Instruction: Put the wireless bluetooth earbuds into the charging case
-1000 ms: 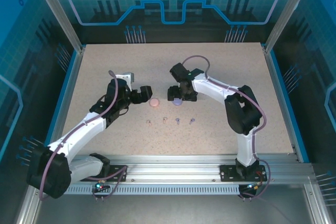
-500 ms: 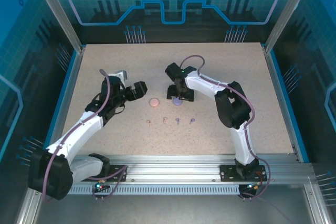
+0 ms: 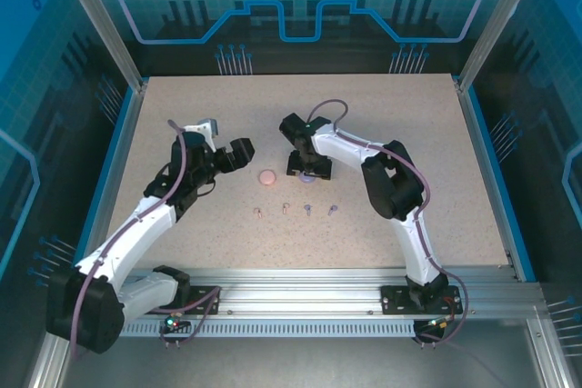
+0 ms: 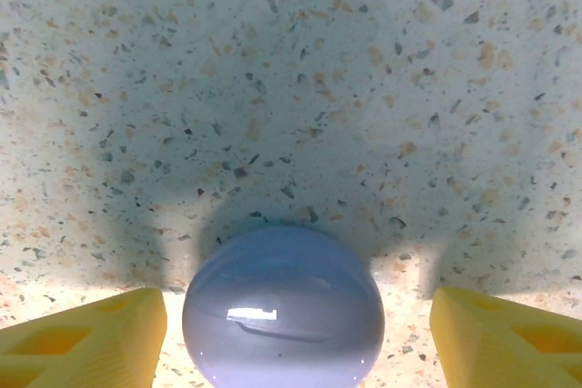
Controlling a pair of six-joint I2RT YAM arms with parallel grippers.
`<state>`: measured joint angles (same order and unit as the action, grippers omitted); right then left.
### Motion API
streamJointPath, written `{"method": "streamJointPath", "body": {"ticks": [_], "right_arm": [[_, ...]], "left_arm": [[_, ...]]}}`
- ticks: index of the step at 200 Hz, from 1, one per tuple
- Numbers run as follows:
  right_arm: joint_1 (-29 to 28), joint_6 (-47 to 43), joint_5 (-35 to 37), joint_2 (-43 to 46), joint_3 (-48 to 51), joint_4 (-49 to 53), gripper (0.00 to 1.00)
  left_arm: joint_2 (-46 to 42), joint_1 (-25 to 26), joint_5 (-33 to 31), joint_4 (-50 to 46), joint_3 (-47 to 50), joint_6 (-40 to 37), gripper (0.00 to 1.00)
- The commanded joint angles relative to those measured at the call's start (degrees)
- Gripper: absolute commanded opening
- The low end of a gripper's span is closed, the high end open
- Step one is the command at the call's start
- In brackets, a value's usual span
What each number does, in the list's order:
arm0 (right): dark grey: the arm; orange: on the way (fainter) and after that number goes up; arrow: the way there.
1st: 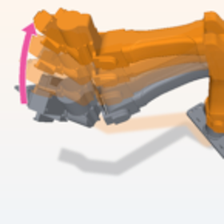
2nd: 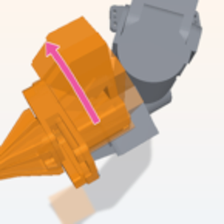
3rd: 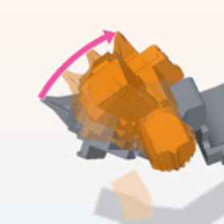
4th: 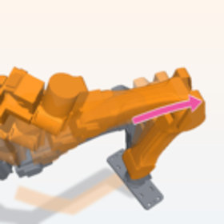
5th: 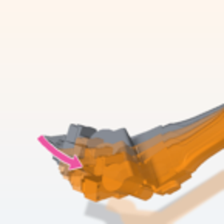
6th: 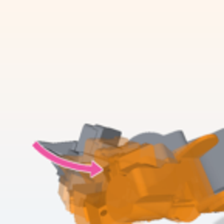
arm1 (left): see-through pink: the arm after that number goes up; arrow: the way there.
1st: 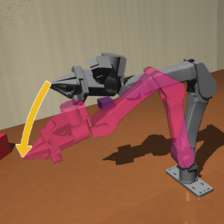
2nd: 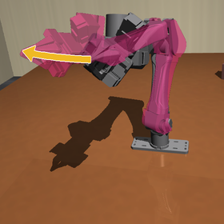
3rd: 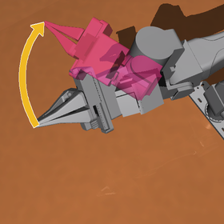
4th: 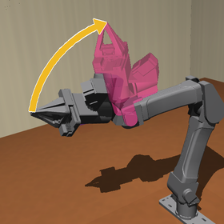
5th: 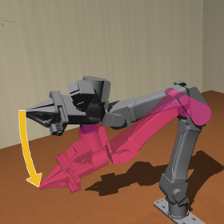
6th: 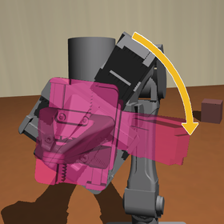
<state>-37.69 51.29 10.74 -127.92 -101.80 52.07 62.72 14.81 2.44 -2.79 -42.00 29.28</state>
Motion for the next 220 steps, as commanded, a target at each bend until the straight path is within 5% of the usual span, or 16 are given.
{"method": "streamJointPath", "body": {"ticks": [1, 157, 220], "right_arm": [[-1.1, 3.0, 2.2, -1.3, -1.7, 3.1, 0.77], [-0.5, 7.6, 2.2, -5.1, -5.3, 3.7, 0.69], [-0.5, 6.6, 1.5, -4.7, -4.7, 2.5, 0.57]], "left_arm": [[1.6, -0.3, 1.3, -1.6, -2.5, 2.2, 0.99], [2.1, -0.3, 2.6, 2.1, 0.9, 2.6, 0.99], [2.4, -0.3, 3.7, 2.8, 1.5, 2.6, 0.99]]}}
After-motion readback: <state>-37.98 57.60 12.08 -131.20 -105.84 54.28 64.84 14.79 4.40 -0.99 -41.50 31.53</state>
